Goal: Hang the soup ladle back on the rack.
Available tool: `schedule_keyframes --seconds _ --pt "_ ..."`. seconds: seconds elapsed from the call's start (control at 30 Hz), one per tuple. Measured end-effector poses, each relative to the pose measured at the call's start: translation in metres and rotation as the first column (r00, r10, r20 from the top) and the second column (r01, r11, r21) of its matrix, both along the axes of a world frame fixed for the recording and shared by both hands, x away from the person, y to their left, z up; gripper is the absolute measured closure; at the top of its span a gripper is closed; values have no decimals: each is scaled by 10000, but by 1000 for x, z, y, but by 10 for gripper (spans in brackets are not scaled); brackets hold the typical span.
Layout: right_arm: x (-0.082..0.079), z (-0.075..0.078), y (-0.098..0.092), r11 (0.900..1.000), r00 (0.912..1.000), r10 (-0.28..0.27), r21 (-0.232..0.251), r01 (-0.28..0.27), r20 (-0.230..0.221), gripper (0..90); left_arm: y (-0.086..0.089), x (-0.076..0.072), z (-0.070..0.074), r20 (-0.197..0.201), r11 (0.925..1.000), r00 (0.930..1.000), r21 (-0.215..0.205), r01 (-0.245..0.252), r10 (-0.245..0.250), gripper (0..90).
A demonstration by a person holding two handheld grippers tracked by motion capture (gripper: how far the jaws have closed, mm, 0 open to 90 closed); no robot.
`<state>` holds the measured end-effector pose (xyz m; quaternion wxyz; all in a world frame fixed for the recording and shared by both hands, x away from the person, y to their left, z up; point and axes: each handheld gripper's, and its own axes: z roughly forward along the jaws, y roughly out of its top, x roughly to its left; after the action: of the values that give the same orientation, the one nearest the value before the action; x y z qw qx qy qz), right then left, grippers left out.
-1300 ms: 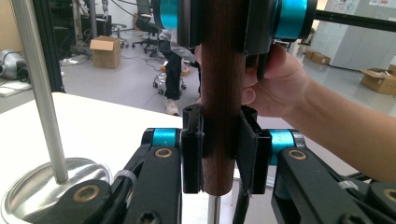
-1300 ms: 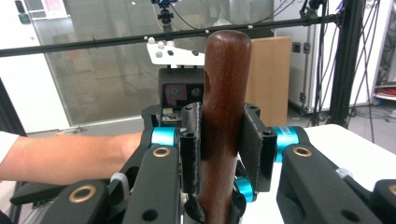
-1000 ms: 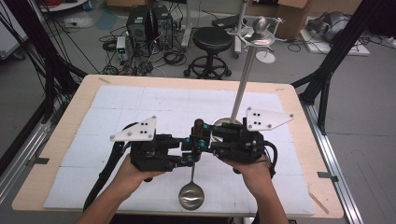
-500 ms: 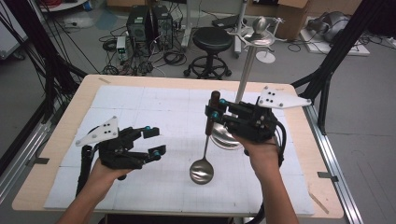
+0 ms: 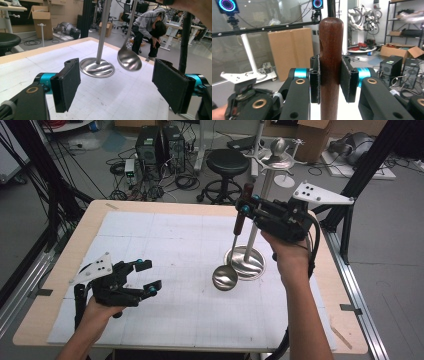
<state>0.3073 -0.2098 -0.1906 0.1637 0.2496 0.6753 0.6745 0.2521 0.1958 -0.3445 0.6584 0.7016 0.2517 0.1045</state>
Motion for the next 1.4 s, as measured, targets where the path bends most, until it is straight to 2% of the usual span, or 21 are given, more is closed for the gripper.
schedule_keyframes --seconds 0.23,0.63,0.73,1.17,1.33,1.4 --pt "12 11 -6 9985 9984 -551 -6 551 -112 731 3 0 -1 -39 9999 10000 -132 15 -16 233" --pt "25 20 -11 9943 9936 -1057 57 1060 -402 730 2 1 -1 -21 9998 10000 -212 38 -39 236" --pt "28 21 -11 9947 9932 -1022 63 1028 -563 730 1 1 -2 -9 9998 10000 -199 51 -52 236" --pt "37 18 -16 9855 9814 -1681 64 1694 -925 730 1 1 -2 -29 9995 9998 -254 173 -173 237" --pt "38 15 -16 9841 9795 -1777 -83 1777 -946 728 1 1 -2 -8 9995 9998 -247 176 -177 237" --pt "37 14 -17 9832 9795 -1814 20 1823 -877 721 2 1 -1 -5 9995 9998 -258 174 -174 236"
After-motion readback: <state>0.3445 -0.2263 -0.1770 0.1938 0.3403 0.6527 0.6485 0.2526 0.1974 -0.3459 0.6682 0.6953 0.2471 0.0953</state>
